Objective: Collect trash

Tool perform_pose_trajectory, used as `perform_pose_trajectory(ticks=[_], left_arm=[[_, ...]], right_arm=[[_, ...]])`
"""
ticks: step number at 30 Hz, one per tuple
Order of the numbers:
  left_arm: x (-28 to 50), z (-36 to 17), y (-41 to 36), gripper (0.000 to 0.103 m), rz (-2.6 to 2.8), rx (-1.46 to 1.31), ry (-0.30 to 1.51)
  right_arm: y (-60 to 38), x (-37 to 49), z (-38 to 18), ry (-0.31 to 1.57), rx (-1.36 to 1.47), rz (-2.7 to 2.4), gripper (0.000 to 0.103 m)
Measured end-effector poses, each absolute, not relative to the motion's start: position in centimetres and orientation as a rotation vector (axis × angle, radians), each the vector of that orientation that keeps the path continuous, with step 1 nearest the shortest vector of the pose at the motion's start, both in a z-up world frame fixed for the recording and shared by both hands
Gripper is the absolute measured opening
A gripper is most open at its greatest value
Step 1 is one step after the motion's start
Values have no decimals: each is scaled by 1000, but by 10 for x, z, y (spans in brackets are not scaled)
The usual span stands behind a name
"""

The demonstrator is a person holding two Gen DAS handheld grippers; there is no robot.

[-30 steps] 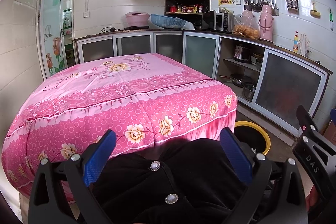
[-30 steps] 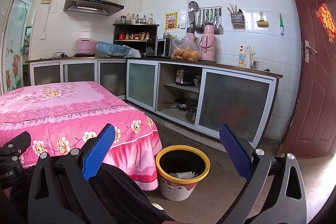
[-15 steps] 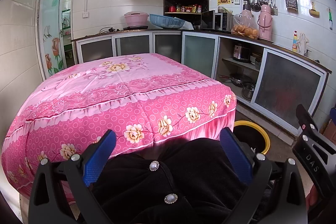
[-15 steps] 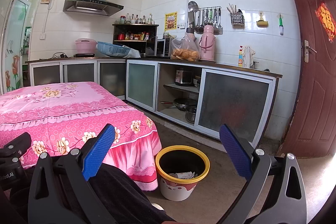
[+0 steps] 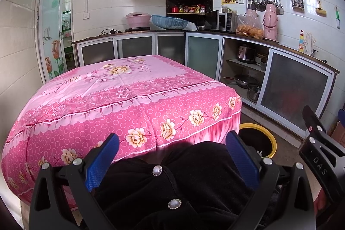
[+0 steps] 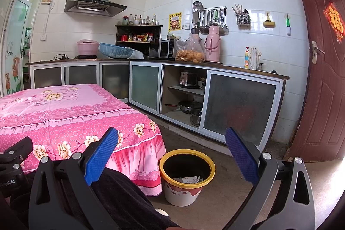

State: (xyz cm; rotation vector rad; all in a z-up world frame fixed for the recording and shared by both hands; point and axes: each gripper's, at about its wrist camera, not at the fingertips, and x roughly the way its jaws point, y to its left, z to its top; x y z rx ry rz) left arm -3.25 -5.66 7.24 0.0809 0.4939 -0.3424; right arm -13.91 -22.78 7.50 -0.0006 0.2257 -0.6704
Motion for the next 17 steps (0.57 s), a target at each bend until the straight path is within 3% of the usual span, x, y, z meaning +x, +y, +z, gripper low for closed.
perform_pose_trajectory(ticks=[17], left_arm=[[-31, 71, -56, 95, -331, 82, 501]], right_arm=[[-228, -140, 75, 225, 6, -680, 95]])
